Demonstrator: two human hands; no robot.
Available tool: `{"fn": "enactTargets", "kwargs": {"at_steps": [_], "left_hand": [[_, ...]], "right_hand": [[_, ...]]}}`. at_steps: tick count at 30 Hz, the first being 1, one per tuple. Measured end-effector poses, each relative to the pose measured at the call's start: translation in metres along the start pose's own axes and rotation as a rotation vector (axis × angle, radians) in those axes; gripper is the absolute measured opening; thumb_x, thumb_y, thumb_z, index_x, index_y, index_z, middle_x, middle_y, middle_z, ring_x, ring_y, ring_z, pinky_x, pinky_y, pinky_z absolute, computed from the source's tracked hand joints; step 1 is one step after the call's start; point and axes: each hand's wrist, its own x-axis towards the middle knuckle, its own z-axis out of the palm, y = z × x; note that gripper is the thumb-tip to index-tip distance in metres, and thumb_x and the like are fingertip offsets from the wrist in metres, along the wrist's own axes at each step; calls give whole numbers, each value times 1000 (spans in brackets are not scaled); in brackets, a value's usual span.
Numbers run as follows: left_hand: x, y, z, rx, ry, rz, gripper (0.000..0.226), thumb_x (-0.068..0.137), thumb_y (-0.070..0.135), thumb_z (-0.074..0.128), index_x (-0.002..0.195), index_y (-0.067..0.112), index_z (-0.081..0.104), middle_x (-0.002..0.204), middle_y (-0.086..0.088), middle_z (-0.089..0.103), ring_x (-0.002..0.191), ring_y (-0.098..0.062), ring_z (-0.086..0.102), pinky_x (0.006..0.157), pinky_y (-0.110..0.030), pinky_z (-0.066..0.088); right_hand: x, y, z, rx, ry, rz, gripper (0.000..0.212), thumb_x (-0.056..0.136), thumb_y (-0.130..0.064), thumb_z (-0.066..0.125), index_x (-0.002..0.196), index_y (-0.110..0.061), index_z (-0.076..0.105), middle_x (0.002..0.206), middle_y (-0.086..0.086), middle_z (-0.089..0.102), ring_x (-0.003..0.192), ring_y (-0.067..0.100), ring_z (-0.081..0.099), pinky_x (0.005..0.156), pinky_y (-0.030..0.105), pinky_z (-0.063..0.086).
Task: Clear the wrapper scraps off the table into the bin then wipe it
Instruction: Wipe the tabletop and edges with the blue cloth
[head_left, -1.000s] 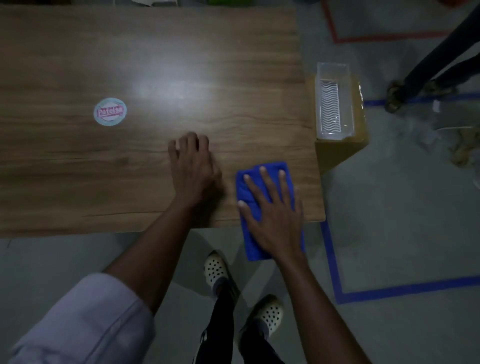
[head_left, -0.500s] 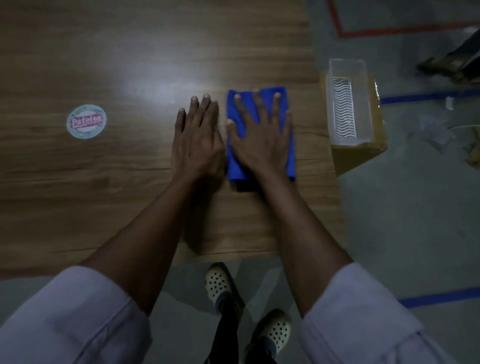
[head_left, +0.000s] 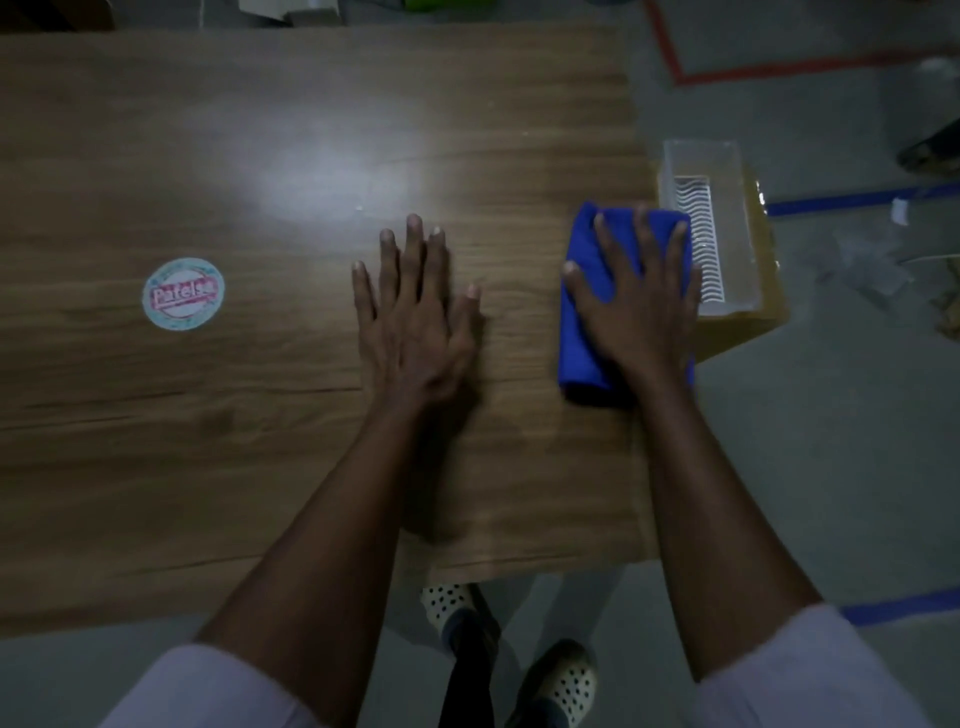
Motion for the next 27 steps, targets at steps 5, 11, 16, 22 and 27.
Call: {"fn": "enactTargets", "kwargs": {"at_steps": [5, 11, 16, 22, 27], "left_hand": [[2, -3, 0, -62, 5, -25, 73, 101, 59, 6, 165, 23, 6, 172, 5, 1, 158, -15, -4, 127, -45, -9], [0, -3, -4, -59, 0, -31, 73, 102, 59, 12, 164, 21, 16, 172, 1, 12, 159, -17, 3, 127, -45, -2], [-1, 1, -5, -41, -52, -26, 74, 102, 62, 9, 165, 22, 6, 172, 2, -3, 158, -16, -10, 127, -48, -6], [0, 2, -5, -48, -5, -41, 77, 102, 61, 16, 165, 18, 6, 172, 0, 7, 159, -18, -1, 128, -48, -1], [-2, -2, -8, -183, 62, -58, 72, 103, 54, 20, 163, 14, 19, 169, -3, 21, 158, -17, 12, 128, -41, 0]], "right_hand": [[12, -81, 26, -85, -7, -251, 63, 102, -61, 24, 161, -43, 16, 171, -7, 4, 158, 30, -7, 125, 57, -1], [-62, -38, 17, -151, -17, -398, 69, 99, -64, 34, 161, -43, 14, 171, -10, 1, 158, 25, -7, 125, 56, -1], [-24, -1, 0, -126, -13, 8, 75, 98, -75, 21, 162, -39, 4, 172, -4, -9, 156, 28, -17, 123, 62, -5], [38, -82, 20, -89, -9, -5, 73, 100, -68, 25, 163, -37, 4, 171, 2, -8, 155, 38, -15, 122, 62, -6], [-1, -108, 31, -171, -34, -416, 66, 103, -59, 30, 162, -39, 7, 172, -2, -3, 157, 31, -8, 124, 57, 5]]}}
